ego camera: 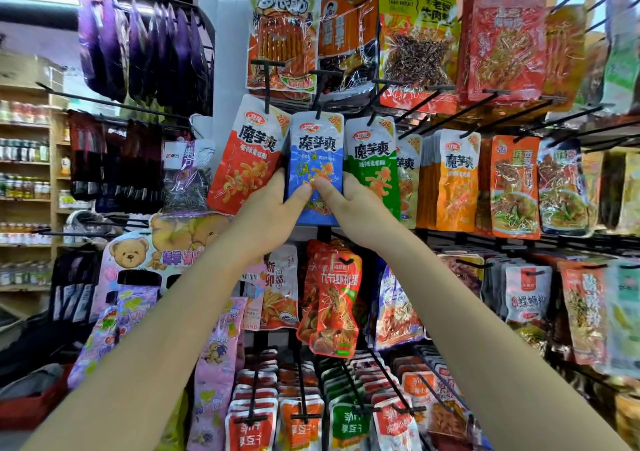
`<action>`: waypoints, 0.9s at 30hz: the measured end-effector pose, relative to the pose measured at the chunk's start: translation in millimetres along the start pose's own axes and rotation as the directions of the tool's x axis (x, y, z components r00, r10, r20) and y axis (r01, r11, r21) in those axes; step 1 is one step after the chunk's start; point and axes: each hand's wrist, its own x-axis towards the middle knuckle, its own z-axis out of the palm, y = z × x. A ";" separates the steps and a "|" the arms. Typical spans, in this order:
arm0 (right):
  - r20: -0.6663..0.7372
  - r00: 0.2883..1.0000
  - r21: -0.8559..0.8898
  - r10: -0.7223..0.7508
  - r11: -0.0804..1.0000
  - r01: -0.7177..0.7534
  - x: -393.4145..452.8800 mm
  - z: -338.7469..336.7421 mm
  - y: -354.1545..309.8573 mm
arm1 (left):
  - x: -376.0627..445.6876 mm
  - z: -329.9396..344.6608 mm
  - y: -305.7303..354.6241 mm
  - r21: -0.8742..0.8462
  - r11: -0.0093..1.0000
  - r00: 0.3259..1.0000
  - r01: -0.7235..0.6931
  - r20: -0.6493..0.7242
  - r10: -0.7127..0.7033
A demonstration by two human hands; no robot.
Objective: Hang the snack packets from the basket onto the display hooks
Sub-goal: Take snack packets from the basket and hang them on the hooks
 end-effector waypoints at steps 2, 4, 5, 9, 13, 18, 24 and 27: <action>0.007 1.000 -0.030 0.000 1.000 0.001 0.2 -0.9 0.6 | 1.2 -1.9 -0.6 0.030 1.000 1.000 0.005 0.023 -0.006; 0.016 1.000 -0.046 0.004 0.999 -0.003 -0.5 0.4 0.2 | 0.2 -0.8 -0.2 0.053 0.999 0.999 0.005 0.044 -0.007; 0.017 1.000 -0.044 0.003 0.999 -0.003 -1.3 1.3 0.3 | -1.3 0.4 0.2 0.065 0.998 0.999 -0.001 0.044 -0.002; 0.014 1.000 -0.052 0.001 0.999 0.000 -6.2 1.0 -0.9 | -7.5 0.8 3.8 0.078 0.997 1.000 -0.024 0.017 0.023; -0.077 0.997 -0.074 -0.023 0.997 0.017 -9.6 -1.1 1.0 | -13.7 -2.9 10.0 0.090 0.996 1.000 -0.025 -0.017 0.027; -0.305 0.940 -0.199 -0.152 0.976 0.093 -20.4 -5.8 2.2 | -29.4 -9.1 12.7 0.294 0.954 0.984 -0.063 -0.139 0.108; -0.394 0.833 -0.432 -0.389 0.878 0.206 -16.5 -2.7 -2.8 | -37.6 -24.3 0.7 0.387 0.817 0.715 -0.427 -0.408 0.567; -0.297 0.807 -0.505 -0.510 0.802 0.320 -5.4 2.0 -5.1 | -25.0 -36.1 -5.4 0.354 0.865 0.666 -0.356 -0.553 0.501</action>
